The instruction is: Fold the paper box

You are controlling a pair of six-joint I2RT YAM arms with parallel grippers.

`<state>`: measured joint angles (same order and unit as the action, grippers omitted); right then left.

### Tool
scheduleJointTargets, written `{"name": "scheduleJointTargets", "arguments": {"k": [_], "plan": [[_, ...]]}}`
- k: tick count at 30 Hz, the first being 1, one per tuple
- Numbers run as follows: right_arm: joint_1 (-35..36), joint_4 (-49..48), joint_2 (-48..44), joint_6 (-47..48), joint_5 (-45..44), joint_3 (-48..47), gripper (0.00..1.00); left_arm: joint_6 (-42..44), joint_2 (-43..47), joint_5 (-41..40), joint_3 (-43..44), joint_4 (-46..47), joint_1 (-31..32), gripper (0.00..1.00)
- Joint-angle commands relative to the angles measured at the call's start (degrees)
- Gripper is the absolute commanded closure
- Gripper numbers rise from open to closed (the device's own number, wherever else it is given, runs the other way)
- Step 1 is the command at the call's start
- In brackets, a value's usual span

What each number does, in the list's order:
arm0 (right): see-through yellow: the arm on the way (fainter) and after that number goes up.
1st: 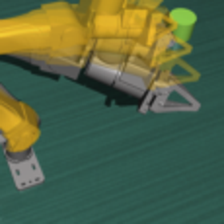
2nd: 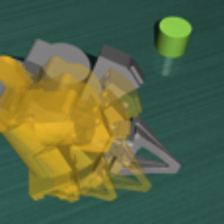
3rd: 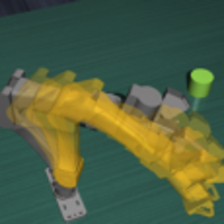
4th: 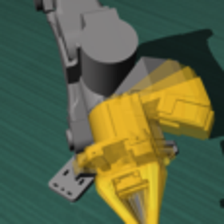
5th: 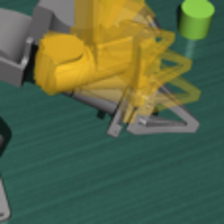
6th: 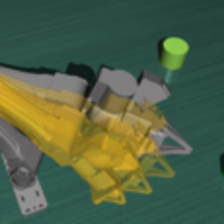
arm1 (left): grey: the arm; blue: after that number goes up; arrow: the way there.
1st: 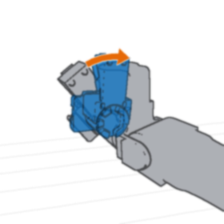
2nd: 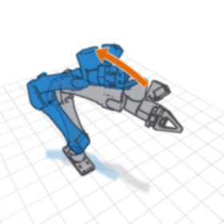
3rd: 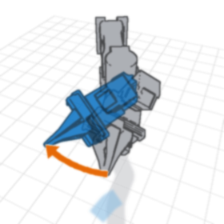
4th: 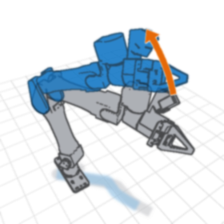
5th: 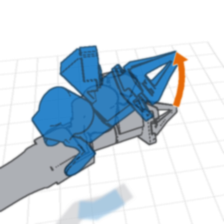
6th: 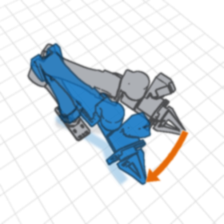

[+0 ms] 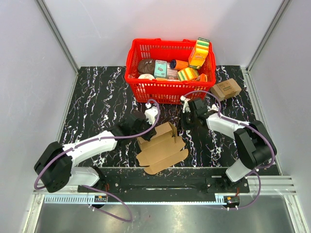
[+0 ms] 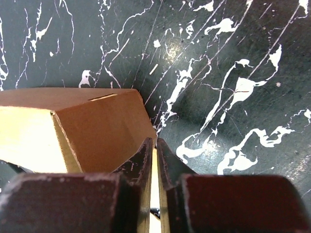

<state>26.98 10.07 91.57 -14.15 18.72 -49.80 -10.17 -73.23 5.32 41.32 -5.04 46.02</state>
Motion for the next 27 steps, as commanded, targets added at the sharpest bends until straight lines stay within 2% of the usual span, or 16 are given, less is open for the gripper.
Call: {"name": "scheduleJointTargets", "arguments": {"k": [1, 6, 15, 20, 24, 27], "plan": [[-0.1, -2.3, -0.3, 2.7, 3.3, 0.6, 0.85, -0.4, -0.2, -1.0, 0.3, 0.6, 0.1, 1.0], [-0.1, -2.9, -0.9, 4.2, 6.4, 1.5, 0.79, -0.5, -0.5, -0.9, 0.3, 0.9, 0.2, 1.0], [-0.1, -4.5, -1.6, 4.6, 10.2, 3.2, 0.77, -0.5, -0.6, -0.8, 0.5, 0.7, 0.3, 1.0], [-0.2, -4.9, -2.5, 4.8, 10.9, 4.4, 0.72, -0.5, -0.6, -0.9, 0.4, 0.8, 0.3, 1.0], [0.0, -8.5, -3.0, 4.1, 12.4, 6.5, 0.66, -0.5, -0.6, -0.8, 0.3, 0.8, 0.3, 1.0], [0.0, -11.8, -3.6, 3.9, 12.7, 8.0, 0.65, -0.6, -0.6, -0.8, 0.3, 1.0, 0.4, 1.0]]}}
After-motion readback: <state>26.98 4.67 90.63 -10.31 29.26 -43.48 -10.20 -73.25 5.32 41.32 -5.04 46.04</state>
